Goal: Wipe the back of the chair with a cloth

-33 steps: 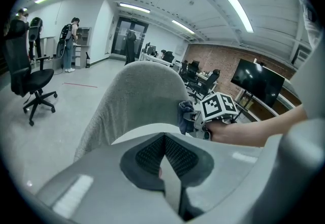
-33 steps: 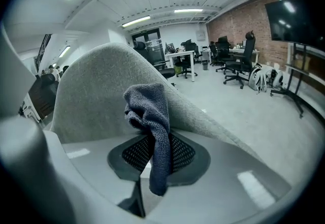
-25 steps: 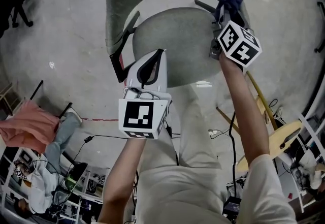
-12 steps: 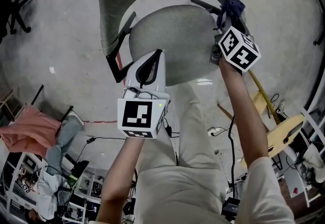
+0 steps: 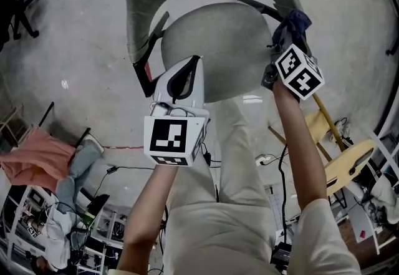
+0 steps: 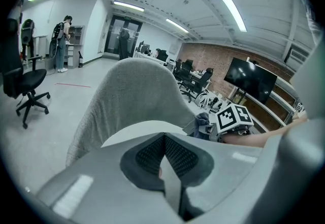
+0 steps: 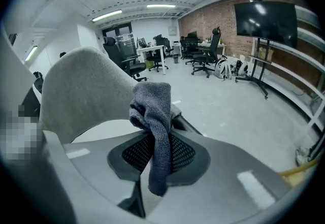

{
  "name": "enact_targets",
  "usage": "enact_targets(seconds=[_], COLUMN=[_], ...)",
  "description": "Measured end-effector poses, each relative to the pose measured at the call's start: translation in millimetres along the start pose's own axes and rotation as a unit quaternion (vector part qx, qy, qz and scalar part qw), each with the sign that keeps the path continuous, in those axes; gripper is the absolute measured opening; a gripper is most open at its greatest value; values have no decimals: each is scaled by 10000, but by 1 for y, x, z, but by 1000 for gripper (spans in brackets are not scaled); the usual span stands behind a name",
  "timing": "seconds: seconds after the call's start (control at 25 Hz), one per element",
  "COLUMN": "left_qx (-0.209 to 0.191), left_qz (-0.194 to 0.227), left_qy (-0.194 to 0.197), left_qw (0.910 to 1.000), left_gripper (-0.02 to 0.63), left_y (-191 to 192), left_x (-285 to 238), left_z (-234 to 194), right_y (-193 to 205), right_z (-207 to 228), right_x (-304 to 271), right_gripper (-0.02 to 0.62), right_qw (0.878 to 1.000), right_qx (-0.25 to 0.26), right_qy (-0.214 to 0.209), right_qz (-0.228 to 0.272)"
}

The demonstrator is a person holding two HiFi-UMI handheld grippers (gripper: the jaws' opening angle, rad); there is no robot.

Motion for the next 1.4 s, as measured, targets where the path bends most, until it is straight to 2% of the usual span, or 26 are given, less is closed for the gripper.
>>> enact_targets(seconds=[0.12,0.24,0.44,0.6,0.84,0.96,1.04,1.16,1.28,1.4], left_qx=[46,68,154,221,366,444,516,615,674,783], left_qz=[-12,-7,66,127,191,238,291,353,403,424], left_qy=[-34,-69,-179,-288,-537,-682,-818,-998,-1111,-1258], left_qw=[10000,10000,9997,9993,9977,9964,9949,9925,9907,9881], left_gripper=[2,2,2,2,2,2,2,2,2,2], left_y=[5,9,14,18,27,33,37,42,45,50], left_x=[5,10,22,39,60,71,80,91,97,104], left_z=[-2,-3,-6,-16,-40,-47,-53,-63,-72,-77], right_y=[7,12,28,38,57,73,86,109,129,145], right_z=[-9,-31,-74,-117,-178,-200,-215,-238,-256,-267], right_x=[12,28,50,74,96,106,112,119,122,120], right_gripper=[83,83,83,83,83,83,83,83,83,83], right_qw=[9995,9962,9812,9600,9161,8852,8564,8001,7414,6951], right_qx=[78,388,898,1327,2074,2549,2973,3749,4506,5060], right_qy=[-299,-761,-1704,-2452,-3415,-3882,-4214,-4676,-4965,-5092], right_qz=[53,163,153,270,322,280,255,251,291,377])
Point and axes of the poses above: the fingertips, and each gripper's own axes: x backward along the fingers, z to its right, y out of its underside, the point moved 3 cm from there along x, backward along the fingers, and after that the axes turned 10 degrees about y, right-handed, at the moved point
